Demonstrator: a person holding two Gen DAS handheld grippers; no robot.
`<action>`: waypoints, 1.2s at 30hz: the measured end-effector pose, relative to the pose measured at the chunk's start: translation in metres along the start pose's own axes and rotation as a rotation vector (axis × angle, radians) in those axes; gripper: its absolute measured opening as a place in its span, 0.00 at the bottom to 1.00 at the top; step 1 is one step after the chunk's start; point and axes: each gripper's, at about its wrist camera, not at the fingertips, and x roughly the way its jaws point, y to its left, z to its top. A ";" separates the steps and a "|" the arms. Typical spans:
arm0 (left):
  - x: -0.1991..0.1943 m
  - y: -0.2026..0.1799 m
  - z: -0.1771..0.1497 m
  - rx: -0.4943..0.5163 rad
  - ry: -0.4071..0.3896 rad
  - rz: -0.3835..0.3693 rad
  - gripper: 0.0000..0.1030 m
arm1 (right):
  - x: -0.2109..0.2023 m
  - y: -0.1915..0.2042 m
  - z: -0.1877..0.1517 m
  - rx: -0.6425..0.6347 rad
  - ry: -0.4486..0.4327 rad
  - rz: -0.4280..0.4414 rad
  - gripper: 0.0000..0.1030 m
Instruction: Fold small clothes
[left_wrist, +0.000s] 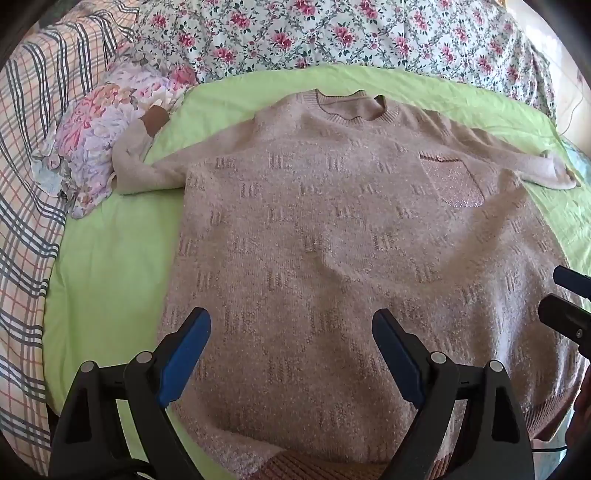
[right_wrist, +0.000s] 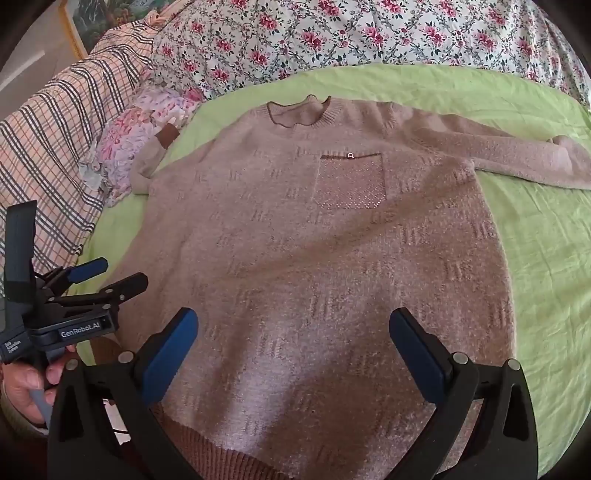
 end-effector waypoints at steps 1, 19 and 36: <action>0.000 -0.001 0.001 -0.003 -0.002 0.004 0.87 | 0.001 0.000 0.000 0.001 0.000 -0.001 1.00; 0.003 -0.005 0.007 0.008 0.000 -0.015 0.87 | 0.002 -0.003 0.006 0.000 0.000 -0.027 1.00; 0.002 -0.009 0.007 0.032 -0.034 0.002 0.87 | -0.002 -0.006 0.009 0.022 0.000 0.004 1.00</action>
